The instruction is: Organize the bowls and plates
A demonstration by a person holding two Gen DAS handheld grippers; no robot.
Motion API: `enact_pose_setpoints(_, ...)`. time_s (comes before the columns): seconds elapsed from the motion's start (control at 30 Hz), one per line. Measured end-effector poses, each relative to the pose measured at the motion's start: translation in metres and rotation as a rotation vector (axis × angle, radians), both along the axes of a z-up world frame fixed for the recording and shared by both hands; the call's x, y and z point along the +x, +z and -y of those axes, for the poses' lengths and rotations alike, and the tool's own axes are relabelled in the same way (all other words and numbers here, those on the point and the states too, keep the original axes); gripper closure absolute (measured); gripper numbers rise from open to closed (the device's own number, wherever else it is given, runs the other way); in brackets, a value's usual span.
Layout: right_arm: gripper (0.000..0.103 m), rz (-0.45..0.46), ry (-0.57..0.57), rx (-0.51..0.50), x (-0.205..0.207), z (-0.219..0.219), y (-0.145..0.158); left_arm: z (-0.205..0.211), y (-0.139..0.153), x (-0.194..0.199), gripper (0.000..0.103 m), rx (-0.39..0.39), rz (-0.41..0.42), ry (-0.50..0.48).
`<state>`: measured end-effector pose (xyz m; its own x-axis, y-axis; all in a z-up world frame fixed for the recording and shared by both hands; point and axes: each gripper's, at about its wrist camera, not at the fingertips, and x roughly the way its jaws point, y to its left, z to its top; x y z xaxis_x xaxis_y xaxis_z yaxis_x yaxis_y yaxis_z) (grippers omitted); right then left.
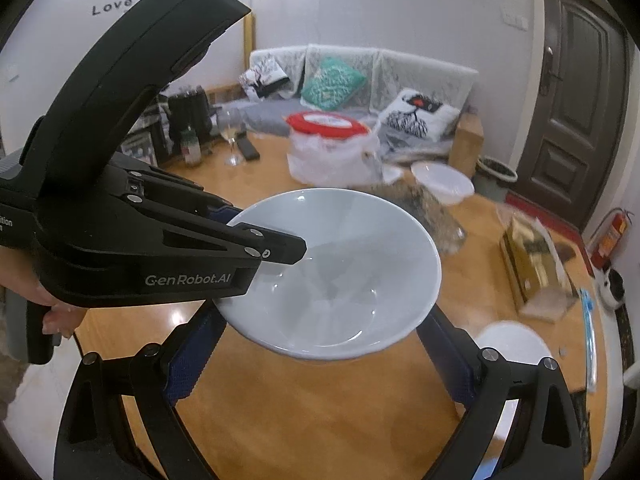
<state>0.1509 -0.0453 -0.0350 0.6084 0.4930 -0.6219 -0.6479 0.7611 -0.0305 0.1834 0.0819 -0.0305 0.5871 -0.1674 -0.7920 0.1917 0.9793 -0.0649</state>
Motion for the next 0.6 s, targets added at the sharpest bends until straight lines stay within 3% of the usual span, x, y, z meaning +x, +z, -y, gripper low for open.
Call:
enact_pose_setpoints(0.27,0.009,0.003,0.041,0.012,0.028,-0.033,0.001,-0.03,0.001,0.025,0.088,0.037,-0.006,0.053)
enact_pose_setpoints(0.6,0.009,-0.065,0.046,-0.027,0.061,-0.059,-0.023,-0.051,-0.025,0.053,0.088,0.056,-0.06,0.082)
